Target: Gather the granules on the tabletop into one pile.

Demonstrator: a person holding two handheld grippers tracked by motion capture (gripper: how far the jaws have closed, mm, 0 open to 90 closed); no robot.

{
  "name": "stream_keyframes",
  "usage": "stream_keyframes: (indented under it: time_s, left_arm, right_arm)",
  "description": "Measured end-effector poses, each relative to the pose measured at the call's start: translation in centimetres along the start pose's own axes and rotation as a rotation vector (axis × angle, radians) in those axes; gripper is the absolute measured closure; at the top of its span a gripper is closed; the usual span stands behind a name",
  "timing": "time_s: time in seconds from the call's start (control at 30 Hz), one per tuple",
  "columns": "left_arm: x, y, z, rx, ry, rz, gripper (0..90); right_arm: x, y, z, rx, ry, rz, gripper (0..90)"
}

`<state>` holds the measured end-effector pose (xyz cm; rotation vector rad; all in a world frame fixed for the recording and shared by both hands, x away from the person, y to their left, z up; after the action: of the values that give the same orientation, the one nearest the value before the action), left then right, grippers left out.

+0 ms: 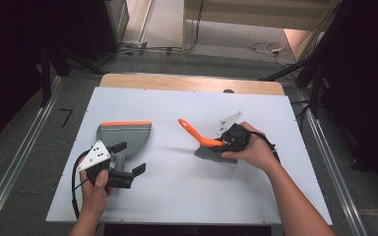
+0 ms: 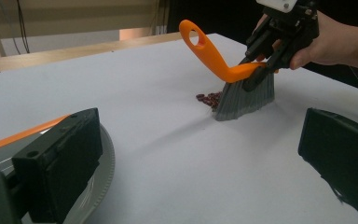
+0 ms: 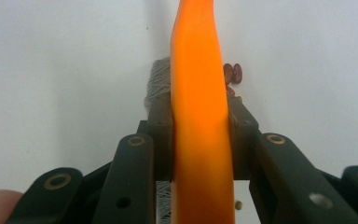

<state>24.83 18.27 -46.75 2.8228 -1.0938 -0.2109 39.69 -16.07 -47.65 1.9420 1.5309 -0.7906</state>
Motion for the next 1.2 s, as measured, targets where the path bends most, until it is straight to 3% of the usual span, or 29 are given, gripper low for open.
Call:
stream_keyframes:
  time_s: [0.67, 1.2]
  left_arm:
    - [0.1, 0.0, 0.1, 0.002, -0.006, 0.002, 0.3]
    - [0.1, -0.1, 0.1, 0.001, -0.011, -0.002, 0.4]
  right_arm:
    - [0.3, 1.4, -0.2, 0.016, 0.019, -0.003, 67.8]
    - [0.3, 1.8, -0.5, -0.014, 0.031, -0.004, 68.0]
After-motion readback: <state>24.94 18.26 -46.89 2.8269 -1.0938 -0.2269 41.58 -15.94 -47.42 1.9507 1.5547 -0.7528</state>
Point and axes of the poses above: each handheld gripper's, and its own axes: x roughly forward along the jaws, z roughly out of its underside, y roughly to its right, the point moved 3 cm from there along x, roughly forward along the jaws, and after that the axes turned 11 degrees about y, right-handed, at the moved point
